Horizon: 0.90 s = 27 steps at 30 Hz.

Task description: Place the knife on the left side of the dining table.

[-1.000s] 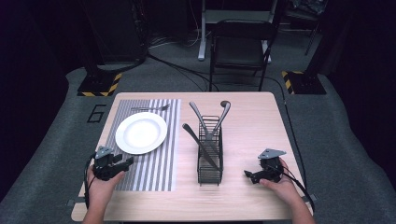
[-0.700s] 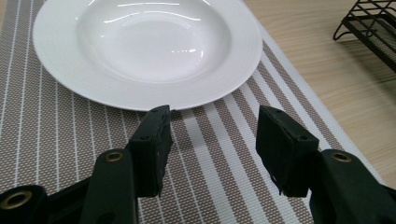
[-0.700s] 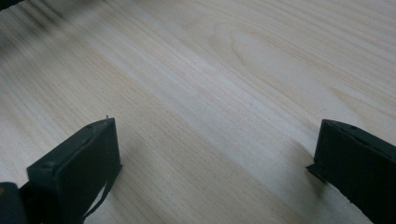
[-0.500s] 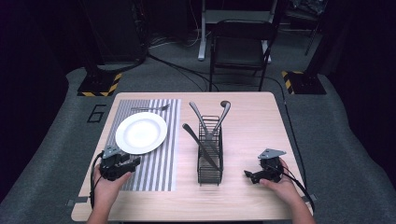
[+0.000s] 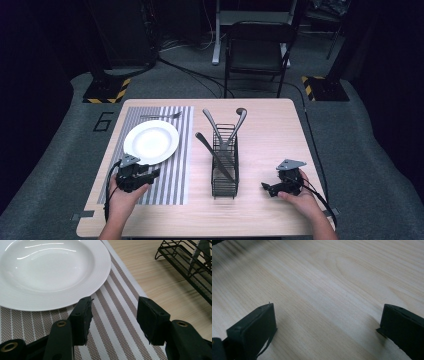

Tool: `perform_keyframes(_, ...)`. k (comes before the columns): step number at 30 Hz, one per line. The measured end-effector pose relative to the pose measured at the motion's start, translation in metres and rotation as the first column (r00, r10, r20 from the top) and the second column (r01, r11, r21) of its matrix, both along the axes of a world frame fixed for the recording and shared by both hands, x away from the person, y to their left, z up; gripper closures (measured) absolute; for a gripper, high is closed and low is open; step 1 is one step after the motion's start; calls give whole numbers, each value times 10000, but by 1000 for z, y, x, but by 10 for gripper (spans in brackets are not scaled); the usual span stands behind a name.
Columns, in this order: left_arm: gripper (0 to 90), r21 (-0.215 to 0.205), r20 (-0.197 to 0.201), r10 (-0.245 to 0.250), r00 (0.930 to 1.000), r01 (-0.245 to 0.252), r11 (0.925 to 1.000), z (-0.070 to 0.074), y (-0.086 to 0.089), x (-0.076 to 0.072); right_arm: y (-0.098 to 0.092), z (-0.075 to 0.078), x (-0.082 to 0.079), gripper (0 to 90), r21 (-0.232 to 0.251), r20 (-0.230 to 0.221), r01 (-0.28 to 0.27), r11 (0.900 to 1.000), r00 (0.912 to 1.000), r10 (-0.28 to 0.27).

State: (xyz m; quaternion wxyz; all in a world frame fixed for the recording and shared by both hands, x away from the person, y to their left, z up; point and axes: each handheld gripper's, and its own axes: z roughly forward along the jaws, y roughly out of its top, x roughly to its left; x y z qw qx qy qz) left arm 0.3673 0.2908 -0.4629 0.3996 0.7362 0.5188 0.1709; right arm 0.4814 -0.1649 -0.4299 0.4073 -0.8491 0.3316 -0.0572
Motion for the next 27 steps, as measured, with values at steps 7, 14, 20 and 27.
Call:
perform_keyframes(7, 457, 41, -12, -250, 9997, 250, 9997, 7, -12, 4, 0, 0, 0, 0, 1, 4, 4, 10000, 10000, -4)
perform_keyframes(14, 456, -10, -7, -510, 9987, 510, 9987, 12, -23, 9, 0, 0, 0, 0, 2, 1, 8, 10000, 10000, -8)
perform_keyframes(20, 457, -159, 49, -635, 9980, 635, 9979, 20, -33, 13, 0, 0, 0, 0, 3, 3, 10, 10000, 10000, -10)
perform_keyframes(27, 458, -254, 50, -855, 9963, 856, 9960, 30, -41, 18, 0, 0, 0, 0, 1, 0, 1, 10000, 10000, -1)
